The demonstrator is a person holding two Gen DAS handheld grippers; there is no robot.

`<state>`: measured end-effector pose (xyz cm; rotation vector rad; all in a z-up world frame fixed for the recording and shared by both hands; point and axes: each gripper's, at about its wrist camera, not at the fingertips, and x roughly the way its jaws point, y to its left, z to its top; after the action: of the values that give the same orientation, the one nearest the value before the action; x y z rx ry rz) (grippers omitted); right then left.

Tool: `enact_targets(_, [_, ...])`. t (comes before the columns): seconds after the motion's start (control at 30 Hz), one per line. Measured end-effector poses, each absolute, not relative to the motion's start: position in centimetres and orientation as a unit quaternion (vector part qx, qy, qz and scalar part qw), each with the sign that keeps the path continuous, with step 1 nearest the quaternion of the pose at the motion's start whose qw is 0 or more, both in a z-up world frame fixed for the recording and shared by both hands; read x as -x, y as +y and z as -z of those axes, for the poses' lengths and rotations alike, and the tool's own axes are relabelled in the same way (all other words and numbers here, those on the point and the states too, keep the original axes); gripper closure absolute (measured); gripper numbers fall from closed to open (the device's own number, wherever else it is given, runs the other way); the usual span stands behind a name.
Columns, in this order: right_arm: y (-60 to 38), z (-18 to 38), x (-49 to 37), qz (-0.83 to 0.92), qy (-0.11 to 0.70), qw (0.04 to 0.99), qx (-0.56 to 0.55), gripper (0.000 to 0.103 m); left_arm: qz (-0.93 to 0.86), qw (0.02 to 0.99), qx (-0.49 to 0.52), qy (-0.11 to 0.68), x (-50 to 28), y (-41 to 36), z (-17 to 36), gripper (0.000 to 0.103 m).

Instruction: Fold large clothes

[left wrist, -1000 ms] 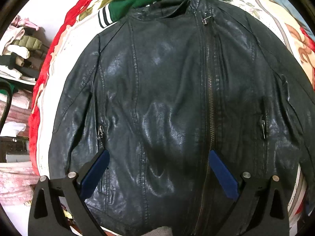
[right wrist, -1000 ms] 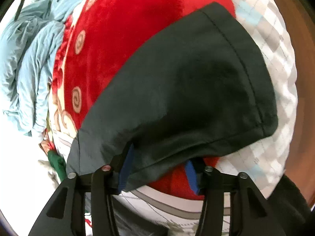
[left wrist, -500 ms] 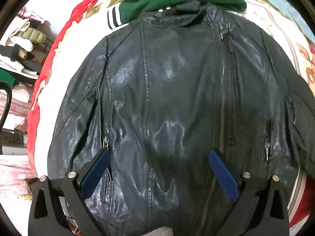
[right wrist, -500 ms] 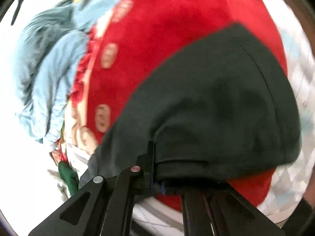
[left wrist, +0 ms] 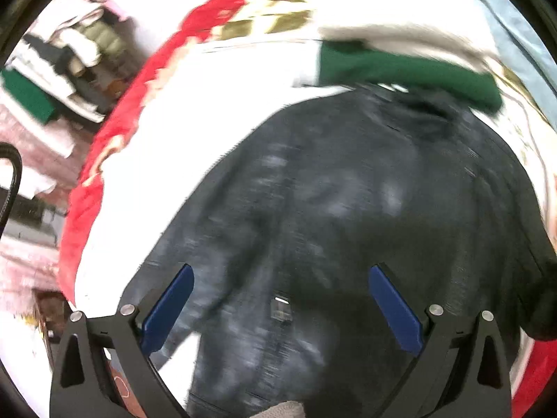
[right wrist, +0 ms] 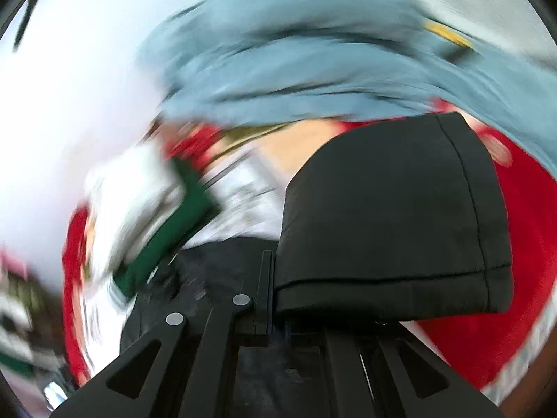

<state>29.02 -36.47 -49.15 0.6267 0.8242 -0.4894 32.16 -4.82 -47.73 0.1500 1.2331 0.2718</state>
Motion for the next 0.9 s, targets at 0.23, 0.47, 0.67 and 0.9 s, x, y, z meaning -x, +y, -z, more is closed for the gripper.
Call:
enact_targets(0.23, [-16.6, 57.0, -40.9, 0.074, 0.501, 0.859, -0.077, 0.1, -0.215, 0.774, -0.011, 0.596, -32.5, 5.7, 50.2, 0.0])
enact_targets(0.47, [-5.1, 67.0, -41.0, -0.036, 0.636, 0.771, 0.023, 0.053, -0.256, 0.746, 0.022, 0.614, -30.3, 12.2, 52.1, 0.0])
enact_targets(0.67, [-8.2, 61.7, -35.6, -0.07, 0.629, 0.768, -0.094, 0.046, -0.26, 0.721, 0.075, 0.637, -25.4, 15.1, 50.9, 0.0])
enact_targets(0.9, [-10.4, 62.3, -34.6, -0.052, 0.668, 0.728, -0.146, 0.046, -0.28, 0.641, 0.272, 0.661, -15.1, 19.1, 52.8, 0.0])
